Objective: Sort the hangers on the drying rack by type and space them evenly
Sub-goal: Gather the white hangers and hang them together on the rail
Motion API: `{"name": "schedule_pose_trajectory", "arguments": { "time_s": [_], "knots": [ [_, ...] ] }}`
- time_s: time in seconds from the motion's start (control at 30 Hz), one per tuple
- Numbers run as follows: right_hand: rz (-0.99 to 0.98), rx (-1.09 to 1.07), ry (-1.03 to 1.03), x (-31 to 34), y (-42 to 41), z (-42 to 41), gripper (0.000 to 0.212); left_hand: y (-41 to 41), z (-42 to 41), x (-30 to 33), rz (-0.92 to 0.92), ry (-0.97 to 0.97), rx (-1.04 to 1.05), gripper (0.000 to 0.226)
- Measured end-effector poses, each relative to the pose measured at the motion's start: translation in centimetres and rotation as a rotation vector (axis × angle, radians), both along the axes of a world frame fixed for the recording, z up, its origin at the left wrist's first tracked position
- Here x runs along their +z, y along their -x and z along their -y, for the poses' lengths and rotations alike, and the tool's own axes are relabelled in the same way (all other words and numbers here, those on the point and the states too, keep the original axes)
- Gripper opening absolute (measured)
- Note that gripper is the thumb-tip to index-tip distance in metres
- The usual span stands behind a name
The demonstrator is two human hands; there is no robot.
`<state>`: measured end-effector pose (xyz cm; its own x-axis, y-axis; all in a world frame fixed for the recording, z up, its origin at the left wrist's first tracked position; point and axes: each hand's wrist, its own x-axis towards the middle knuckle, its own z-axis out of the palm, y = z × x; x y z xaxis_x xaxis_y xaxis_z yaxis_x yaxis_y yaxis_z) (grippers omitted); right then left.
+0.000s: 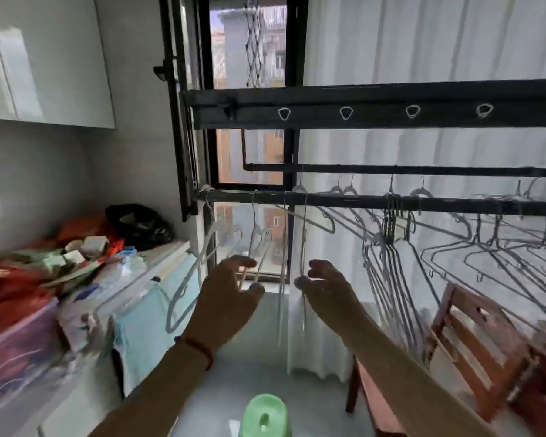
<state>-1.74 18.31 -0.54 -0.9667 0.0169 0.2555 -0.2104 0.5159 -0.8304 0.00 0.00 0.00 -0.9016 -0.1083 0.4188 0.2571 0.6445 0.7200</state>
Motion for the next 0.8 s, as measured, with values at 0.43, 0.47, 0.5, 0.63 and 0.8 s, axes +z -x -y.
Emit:
{"name": "schedule_pose_trajectory", "arguments": {
  "time_s": [0.43, 0.47, 0.5, 0.63, 0.8],
  "knots": [
    [0.096, 0.179, 0.505, -1.6, 8.2, 4.6, 0.008, 10.0, -1.9, -0.3, 0.324, -0.522, -0.060, 0.038],
    [0.083, 0.205, 0.483, -1.7, 8.4, 4.9, 0.004, 9.8, -1.6, -0.2, 0.319, -0.512, -0.054, 0.031],
    [0.074, 0.229, 0.468, -1.6, 8.5, 5.2, 0.002, 9.6, -1.4, -0.1, 0.306, -0.469, -0.032, 0.028],
    [0.162, 0.310, 0.472, -0.9, 9.1, 7.2, 0.011, 8.9, -0.5, 0.7, 0.264, -0.207, 0.071, 0.034],
    [0.411, 0.391, 0.758, -0.1, 9.7, 10.9, 0.036, 7.4, 0.8, 1.5, -0.002, 0.200, 0.233, 0.036]
  ]
}}
